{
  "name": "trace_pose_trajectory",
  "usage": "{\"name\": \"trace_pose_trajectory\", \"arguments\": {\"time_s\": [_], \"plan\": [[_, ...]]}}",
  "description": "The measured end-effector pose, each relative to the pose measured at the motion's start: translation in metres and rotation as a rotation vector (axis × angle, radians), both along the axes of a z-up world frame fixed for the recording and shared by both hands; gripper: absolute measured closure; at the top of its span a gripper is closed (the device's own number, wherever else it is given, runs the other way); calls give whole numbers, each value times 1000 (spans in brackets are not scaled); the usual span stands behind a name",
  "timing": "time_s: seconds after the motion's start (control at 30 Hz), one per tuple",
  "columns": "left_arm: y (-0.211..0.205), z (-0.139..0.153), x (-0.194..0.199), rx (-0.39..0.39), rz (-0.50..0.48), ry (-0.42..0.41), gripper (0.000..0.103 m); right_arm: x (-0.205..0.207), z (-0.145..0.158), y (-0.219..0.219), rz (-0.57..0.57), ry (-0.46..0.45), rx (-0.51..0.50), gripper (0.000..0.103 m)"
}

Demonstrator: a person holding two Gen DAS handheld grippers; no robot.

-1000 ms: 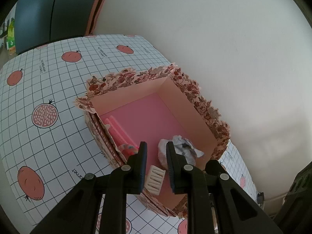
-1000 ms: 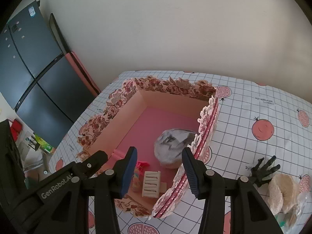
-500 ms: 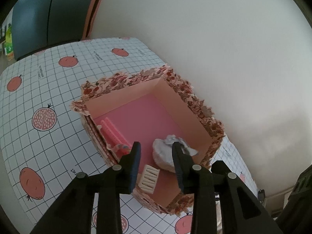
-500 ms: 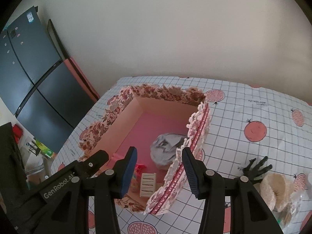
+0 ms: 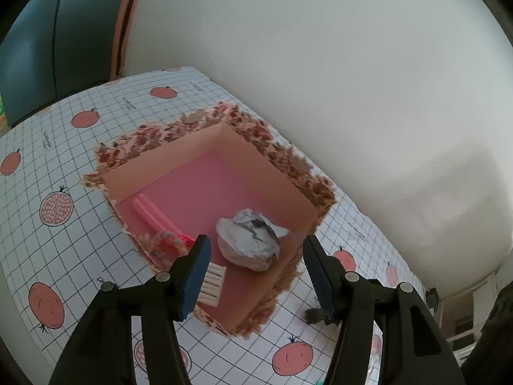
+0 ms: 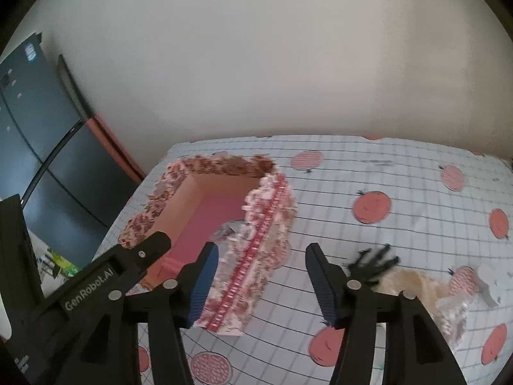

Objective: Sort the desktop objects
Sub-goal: 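Move both tools away from the box toward the remaining objects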

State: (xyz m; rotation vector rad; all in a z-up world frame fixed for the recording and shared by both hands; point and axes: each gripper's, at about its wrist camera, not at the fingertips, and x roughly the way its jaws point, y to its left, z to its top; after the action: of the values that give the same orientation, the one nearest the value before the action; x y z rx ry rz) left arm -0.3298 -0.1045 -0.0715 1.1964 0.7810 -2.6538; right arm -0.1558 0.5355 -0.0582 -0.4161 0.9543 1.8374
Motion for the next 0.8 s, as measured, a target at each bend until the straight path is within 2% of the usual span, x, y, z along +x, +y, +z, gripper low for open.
{"name": "trace_pose_trajectory", "arguments": {"time_s": [0.1,0.37,0.53,0.8], "plan": [[13,2,-1,-21,-24,-1,36,18,-4,-2,-38,4,-17,40],[47,8,-3,-67,-92,-4,32,58,-9,-8,-107,-4,-34,36],[71,8,-4,-96,-137,-12,30,88,-11,-14,-155,5,-49,35],[109,6,-5,-146,-204,-27,30,153,-22,-19,-295,14,-92,35]]}}
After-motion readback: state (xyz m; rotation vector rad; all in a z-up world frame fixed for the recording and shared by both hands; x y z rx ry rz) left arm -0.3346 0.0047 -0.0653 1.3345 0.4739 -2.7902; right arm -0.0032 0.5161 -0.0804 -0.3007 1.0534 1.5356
